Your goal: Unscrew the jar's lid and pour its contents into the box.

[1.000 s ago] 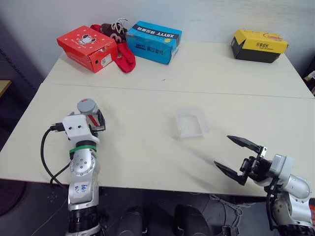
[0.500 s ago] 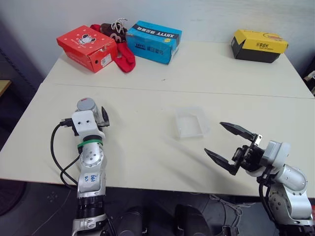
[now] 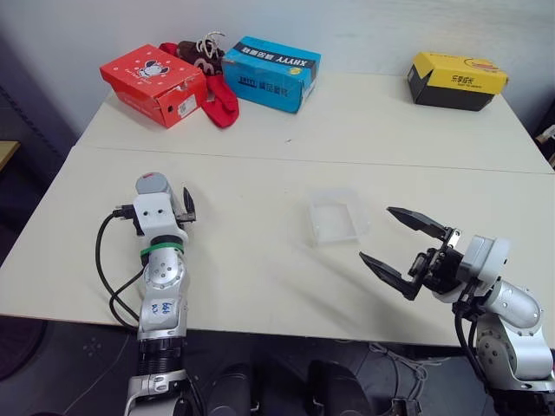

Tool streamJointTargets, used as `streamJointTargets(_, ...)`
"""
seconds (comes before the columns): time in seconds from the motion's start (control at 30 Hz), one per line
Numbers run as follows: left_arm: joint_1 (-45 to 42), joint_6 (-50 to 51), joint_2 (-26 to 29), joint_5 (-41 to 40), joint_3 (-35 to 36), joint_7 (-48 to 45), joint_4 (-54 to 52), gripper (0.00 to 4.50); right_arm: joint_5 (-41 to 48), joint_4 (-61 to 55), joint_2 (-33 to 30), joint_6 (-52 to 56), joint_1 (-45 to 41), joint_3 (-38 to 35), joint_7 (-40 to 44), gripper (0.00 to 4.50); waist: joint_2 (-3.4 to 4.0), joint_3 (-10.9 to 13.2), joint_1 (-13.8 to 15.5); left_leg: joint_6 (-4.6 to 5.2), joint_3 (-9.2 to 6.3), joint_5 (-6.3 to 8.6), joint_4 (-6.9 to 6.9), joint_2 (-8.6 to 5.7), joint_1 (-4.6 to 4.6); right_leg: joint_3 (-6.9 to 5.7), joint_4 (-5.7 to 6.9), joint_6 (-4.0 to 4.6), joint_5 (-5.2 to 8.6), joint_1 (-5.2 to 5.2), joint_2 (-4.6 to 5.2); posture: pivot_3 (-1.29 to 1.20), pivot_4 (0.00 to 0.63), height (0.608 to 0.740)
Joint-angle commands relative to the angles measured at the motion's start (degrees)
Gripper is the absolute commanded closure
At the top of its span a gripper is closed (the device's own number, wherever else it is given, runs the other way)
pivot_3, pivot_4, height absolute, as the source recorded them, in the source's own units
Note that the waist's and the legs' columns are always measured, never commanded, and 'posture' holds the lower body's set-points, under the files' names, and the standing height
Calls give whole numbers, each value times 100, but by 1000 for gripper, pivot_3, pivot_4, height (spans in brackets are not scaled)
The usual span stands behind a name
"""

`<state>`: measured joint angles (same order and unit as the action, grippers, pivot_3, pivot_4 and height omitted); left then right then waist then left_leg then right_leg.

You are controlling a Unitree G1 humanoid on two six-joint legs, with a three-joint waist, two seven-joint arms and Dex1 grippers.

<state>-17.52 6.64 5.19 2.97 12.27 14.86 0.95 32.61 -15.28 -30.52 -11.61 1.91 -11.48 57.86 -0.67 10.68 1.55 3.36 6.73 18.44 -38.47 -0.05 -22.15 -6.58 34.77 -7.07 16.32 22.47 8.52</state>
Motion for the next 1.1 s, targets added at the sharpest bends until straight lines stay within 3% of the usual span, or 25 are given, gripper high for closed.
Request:
streamJointTargets(0.03,-71,-95,78,74,48,73,-108,1619,25,66,57,-309,164,-126,154,0,0,0,1,0,0,0,0,-1,0,0,1,0,0,-1,0,0,150,740)
streamJointTargets(0.1,-47,-173,143,123,49,61,-129,2181,39,142,68,-409,224,-147,215,0,-1,-1,-3,1,0,0,0,-1,1,0,0,-2,-1,-1,0,0,150,740)
streamJointTargets(0.2,-115,-436,302,-59,121,-191,-193,2184,56,207,77,-525,295,-173,280,0,-1,-1,-6,2,0,-1,0,-1,0,0,1,-3,-2,-1,0,0,150,740)
streamJointTargets(0.27,-211,-647,439,-632,254,-766,-222,2184,51,189,74,-546,337,-180,263,0,-1,-1,-11,0,0,-1,0,1,1,0,0,-3,-1,0,0,0,150,740)
streamJointTargets(0.37,-316,-626,1106,-1992,405,-2736,-308,2184,152,-8,-1,-261,386,-211,64,0,-1,-1,-26,-3,0,0,-2,3,0,1,1,-3,-1,2,1,0,150,740)
streamJointTargets(0.47,-499,431,2022,-3364,367,-4731,-372,2184,427,-629,-435,977,319,-216,-566,0,7,4,-59,-8,-1,1,-6,5,1,2,11,2,1,6,1,0,150,740)
streamJointTargets(0.6,-1028,1061,2820,-3702,-175,-6199,-260,2184,1093,-1473,-897,2408,-324,15,-1235,0,13,8,-87,-23,-15,10,-41,5,-8,15,10,12,7,7,5,0,150,740)
streamJointTargets(0.8,-1840,1409,2777,-3592,-1066,-7251,-136,2184,2294,-1935,-1011,4290,-2322,580,-2241,0,15,9,-95,-45,-33,19,-49,7,-17,28,8,16,8,3,3,0,150,740)
streamJointTargets(0.97,-2104,1510,2534,-3509,-1482,-7525,-242,2184,2367,-1671,-656,5191,-3713,1118,-2903,0,15,9,-163,-13,-37,1,-48,8,-30,16,25,21,11,9,-5,0,150,740)
streamJointTargets(1.1,-2255,1365,2417,-3352,-1570,-7672,-90,2184,2189,-1370,-535,5532,-4236,1404,-2768,0,15,9,-165,-3,-34,0,-49,4,-41,-23,22,21,11,11,-14,0,150,740)
